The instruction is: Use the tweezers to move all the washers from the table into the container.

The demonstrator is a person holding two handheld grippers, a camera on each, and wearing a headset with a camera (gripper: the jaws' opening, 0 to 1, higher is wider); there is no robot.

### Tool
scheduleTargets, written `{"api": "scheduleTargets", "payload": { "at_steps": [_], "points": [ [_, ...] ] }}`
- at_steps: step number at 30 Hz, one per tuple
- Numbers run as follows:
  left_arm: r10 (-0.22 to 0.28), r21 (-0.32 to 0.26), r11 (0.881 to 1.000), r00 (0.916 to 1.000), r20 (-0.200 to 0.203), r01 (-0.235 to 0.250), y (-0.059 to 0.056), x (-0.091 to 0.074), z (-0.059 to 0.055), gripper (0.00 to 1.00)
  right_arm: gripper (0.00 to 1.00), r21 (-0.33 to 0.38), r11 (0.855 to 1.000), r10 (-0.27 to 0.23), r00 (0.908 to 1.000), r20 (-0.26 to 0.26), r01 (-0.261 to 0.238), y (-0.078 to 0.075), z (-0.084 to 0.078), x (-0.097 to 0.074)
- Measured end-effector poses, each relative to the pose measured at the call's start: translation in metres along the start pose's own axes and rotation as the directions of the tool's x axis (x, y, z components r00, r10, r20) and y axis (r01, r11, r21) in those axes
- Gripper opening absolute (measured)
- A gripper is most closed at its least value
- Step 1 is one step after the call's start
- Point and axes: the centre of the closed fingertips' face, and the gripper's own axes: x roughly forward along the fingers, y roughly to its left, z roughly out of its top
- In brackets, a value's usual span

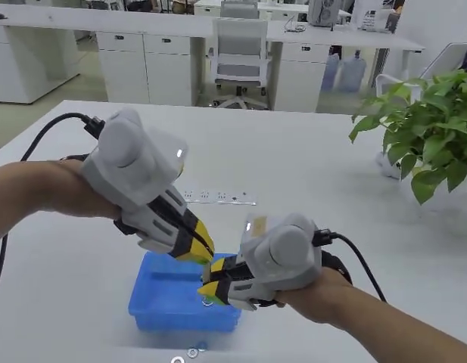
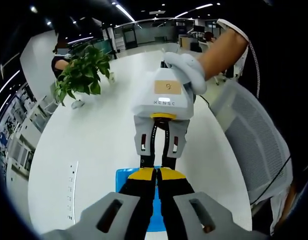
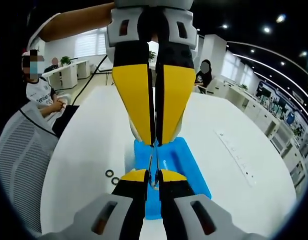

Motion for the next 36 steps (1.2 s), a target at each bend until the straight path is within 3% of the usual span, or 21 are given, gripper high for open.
{"api": "scheduleTargets", "payload": {
  "at_steps": [23,36],
  "points": [
    [0.001,-0.069,0.998,0.9999,-0.015,-0.002,0.016,0.024,-0.034,0.05,0.1,0.054,0.997,0.049,0.9985,-0.025,-0.048,-0.01,-0.028,0.033],
    [-0.003,-0.083,0.997,0.9999,-0.014,0.002,0.019,0.031,-0.044,0.05,0.1,0.081,0.995,0.06,0.9972,-0.046,-0.056,-0.011,-0.038,0.04]
  ]
}}
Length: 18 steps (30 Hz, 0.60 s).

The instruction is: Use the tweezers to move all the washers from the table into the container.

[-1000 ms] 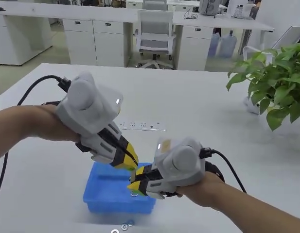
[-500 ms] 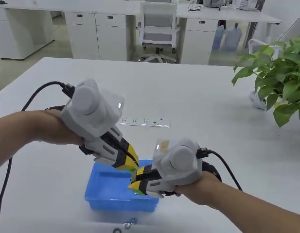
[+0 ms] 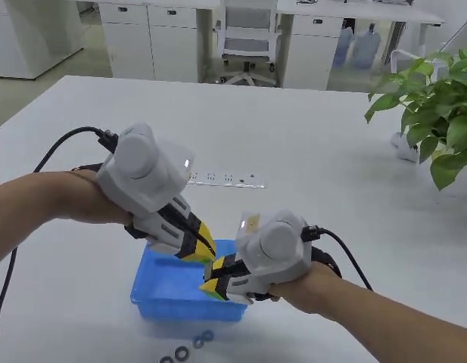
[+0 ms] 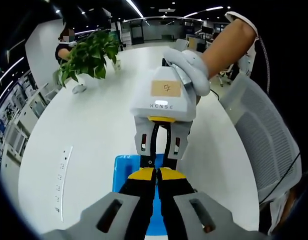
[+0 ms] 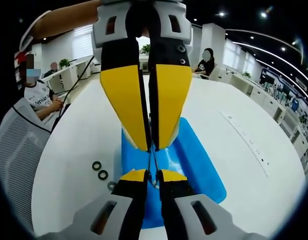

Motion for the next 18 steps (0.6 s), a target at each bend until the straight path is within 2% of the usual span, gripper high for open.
{"api": "scheduleTargets", "payload": {
  "at_steps": [8,18],
  "points": [
    [-0.003,-0.003,1.0,1.0,0.001,0.003,0.0008,0.0018,-0.0024,0.05,0.1,0.006,1.0,0.008,0.9999,-0.007,-0.008,0.0007,-0.0028,0.0017],
    [-0.001,0.0,1.0,1.0,0.006,0.001,0.0001,0.0012,0.0001,0.05,0.1,-0.001,1.0,0.008,0.9999,-0.006,-0.008,0.001,-0.0019,-0.0008]
  ]
}}
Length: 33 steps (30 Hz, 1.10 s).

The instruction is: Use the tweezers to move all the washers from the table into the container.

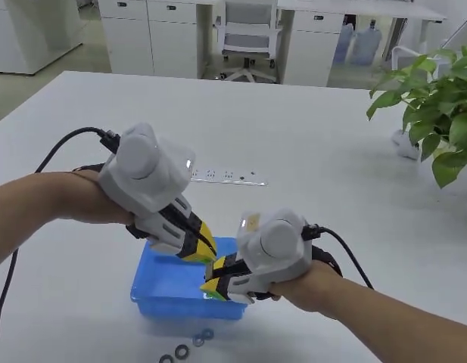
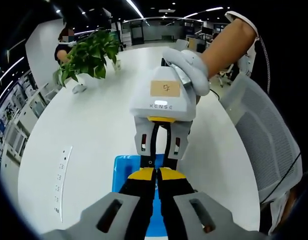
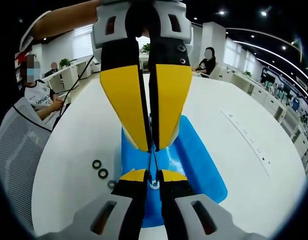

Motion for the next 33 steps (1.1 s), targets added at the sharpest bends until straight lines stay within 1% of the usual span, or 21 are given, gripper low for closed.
{"api": "scheduleTargets", "payload": {
  "at_steps": [10,16,24,27,33],
  "points": [
    [0.007,0.011,1.0,1.0,0.005,-0.008,-0.002,-0.007,0.007,0.05,0.1,-0.008,1.0,-0.011,0.9998,0.013,0.012,0.002,0.007,-0.007],
    [0.011,0.009,1.0,0.9998,0.015,-0.012,-0.004,-0.012,0.012,0.05,0.1,-0.013,1.0,-0.019,0.9996,0.021,0.019,0.003,0.011,-0.012],
    [0.02,0.032,0.999,0.9998,0.008,-0.02,-0.01,-0.021,0.021,0.05,0.1,-0.03,0.999,-0.031,0.9988,0.038,0.032,0.006,0.021,-0.02],
    [0.022,0.036,0.999,0.9998,0.002,-0.022,-0.012,-0.024,0.023,0.05,0.1,-0.037,0.999,-0.035,0.9986,0.039,0.037,0.007,0.023,-0.023],
    [0.029,0.049,0.998,0.9996,0.0,-0.029,-0.02,-0.031,0.027,0.05,0.1,-0.055,0.998,-0.037,0.9985,0.04,0.039,0.014,0.029,-0.029]
  ]
}}
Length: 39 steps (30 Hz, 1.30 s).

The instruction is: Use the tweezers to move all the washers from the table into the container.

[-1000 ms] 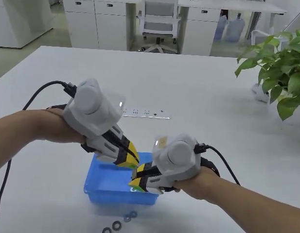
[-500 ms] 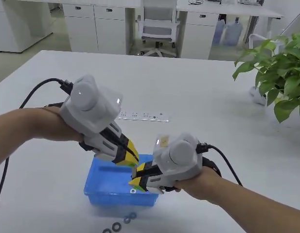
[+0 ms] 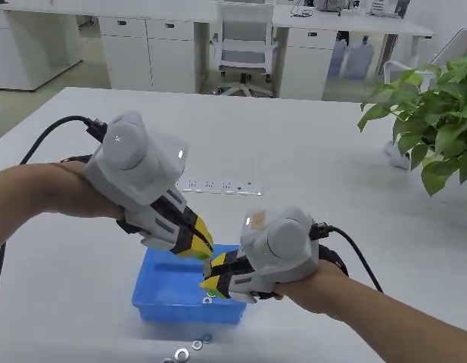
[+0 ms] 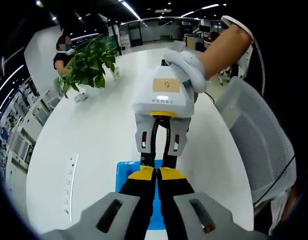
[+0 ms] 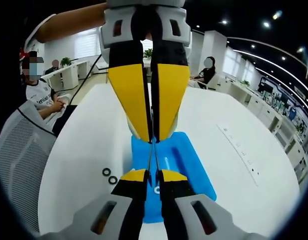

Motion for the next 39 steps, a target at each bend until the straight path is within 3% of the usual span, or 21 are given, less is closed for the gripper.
{"api": "scheduleTargets", "payload": {
  "at_steps": [7,18,39],
  "points": [
    [0.012,0.012,1.0,0.9999,0.007,-0.012,-0.009,-0.006,0.008,0.05,0.1,-0.029,1.0,-0.008,1.0,-0.002,0.008,0.008,0.007,-0.007],
    [0.01,0.024,1.0,0.9999,0.004,-0.01,-0.023,-0.007,0.009,0.05,0.1,-0.057,0.998,-0.006,0.9999,-0.011,0.005,0.022,0.009,-0.009],
    [-0.001,-0.002,1.0,1.0,-0.005,0.001,-0.045,-0.001,-0.004,0.05,0.11,-0.047,0.999,0.021,0.9996,-0.017,-0.022,0.046,-0.001,0.001]
  ]
}}
